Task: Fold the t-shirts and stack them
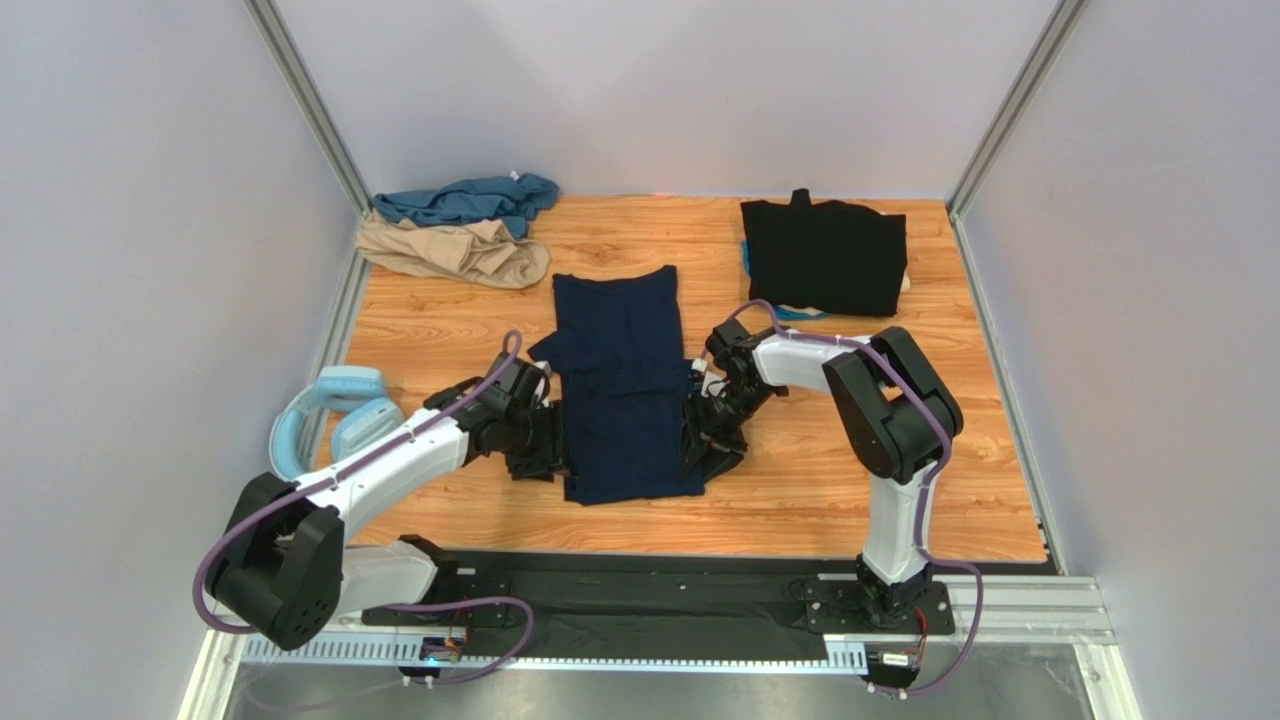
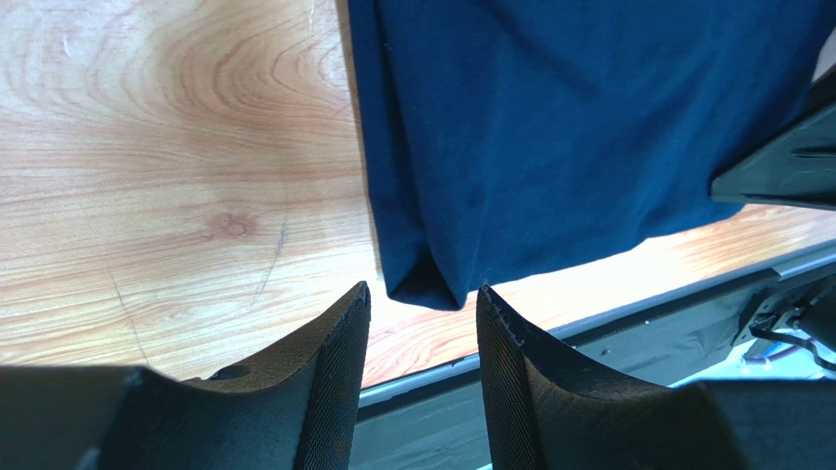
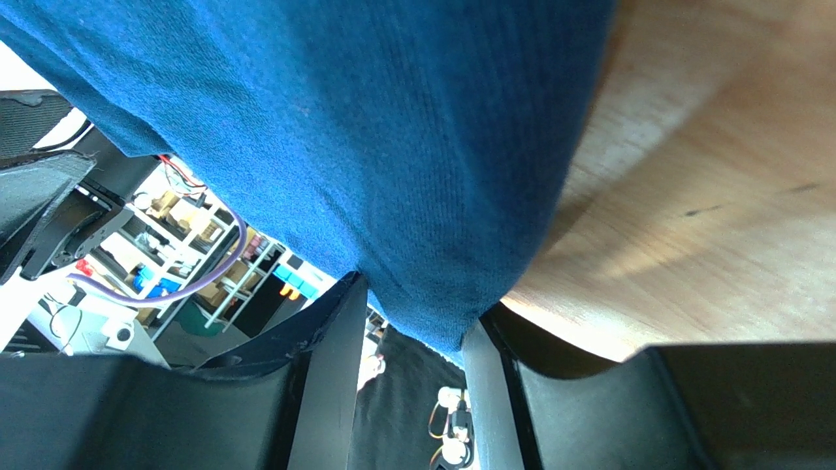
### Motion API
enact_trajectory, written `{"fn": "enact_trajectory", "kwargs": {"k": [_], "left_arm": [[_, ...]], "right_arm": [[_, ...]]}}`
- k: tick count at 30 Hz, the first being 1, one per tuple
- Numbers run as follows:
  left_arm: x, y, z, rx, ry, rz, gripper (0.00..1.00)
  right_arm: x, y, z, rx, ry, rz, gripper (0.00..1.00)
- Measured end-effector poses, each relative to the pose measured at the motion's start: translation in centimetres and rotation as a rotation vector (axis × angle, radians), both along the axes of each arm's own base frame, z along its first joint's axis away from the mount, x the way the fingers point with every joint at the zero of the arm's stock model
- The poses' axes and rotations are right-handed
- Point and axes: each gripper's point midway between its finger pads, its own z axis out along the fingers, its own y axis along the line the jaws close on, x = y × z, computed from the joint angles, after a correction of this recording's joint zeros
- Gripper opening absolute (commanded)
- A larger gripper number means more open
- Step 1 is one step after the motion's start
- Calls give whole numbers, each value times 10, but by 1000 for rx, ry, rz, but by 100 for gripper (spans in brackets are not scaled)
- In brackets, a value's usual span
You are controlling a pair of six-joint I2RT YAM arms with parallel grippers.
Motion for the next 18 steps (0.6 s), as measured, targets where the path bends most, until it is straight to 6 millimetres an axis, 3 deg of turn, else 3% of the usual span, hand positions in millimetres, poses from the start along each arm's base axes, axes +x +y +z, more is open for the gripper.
{"fn": "enact_trajectory", "kwargs": {"k": [5,12,18], "left_arm": [[0,-1,-3,1,10,-9,51],[-5,-5,-29,18,107,-36,49],[-3,-14,-28,-25,108,-51,49]], "right_arm": [[1,0,0,-11,1,2,46],[1,-1,0,-18,1,2,46],[1,0,0,-19,1,4,46]]}}
